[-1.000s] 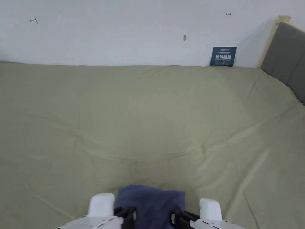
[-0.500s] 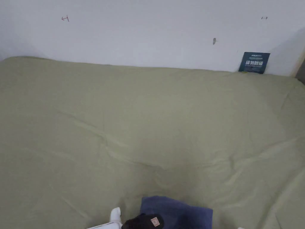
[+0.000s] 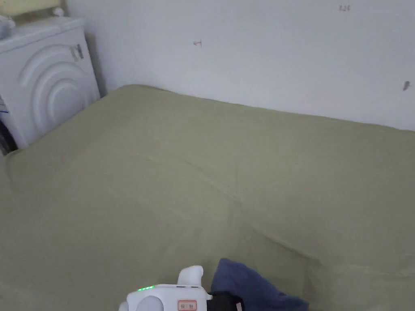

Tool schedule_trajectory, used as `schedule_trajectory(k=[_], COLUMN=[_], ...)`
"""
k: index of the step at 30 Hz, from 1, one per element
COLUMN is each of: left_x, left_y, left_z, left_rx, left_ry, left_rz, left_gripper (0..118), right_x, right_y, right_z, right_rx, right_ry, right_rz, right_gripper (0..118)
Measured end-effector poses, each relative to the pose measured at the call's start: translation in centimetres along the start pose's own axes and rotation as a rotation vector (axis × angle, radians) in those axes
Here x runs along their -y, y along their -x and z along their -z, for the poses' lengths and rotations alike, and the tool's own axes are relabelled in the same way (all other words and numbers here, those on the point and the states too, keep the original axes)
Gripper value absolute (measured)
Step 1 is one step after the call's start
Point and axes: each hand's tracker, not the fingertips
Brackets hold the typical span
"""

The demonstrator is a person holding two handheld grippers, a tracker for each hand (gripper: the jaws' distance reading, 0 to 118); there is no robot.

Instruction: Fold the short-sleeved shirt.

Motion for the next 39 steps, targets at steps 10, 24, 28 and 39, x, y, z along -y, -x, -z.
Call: schedule_trajectory(k=[10,24,28,39], left_x=[-15.0,-13.1,-10.5,-5.5], left_y=[18.5,13.3,0.9,-24.6], left_z=[-14.4,-25.9,-28.3,-20.8], left_rx=[-0.314,-0.461,-0.47,-0.439], left_ry=[0.01,-0.317,-0.493,-0.796], left_rz=[-0.006,0.083,0.317,0.665], left_gripper=[26,101,38,8], right_x=[1.5,-0.3,-4.4,-19.9], right_y=[6.3,8.0,7.7,11.8], right_z=[2.9,0.5,-2.4,-16.0], right_rx=[-0.047,-0.068,-0.016,0.319], right_ry=[0.02,-0.014,-0.143,-0.723], right_rz=[-0.016,-0.082,-0.153,-0.483], right_gripper=[2,2,2,2])
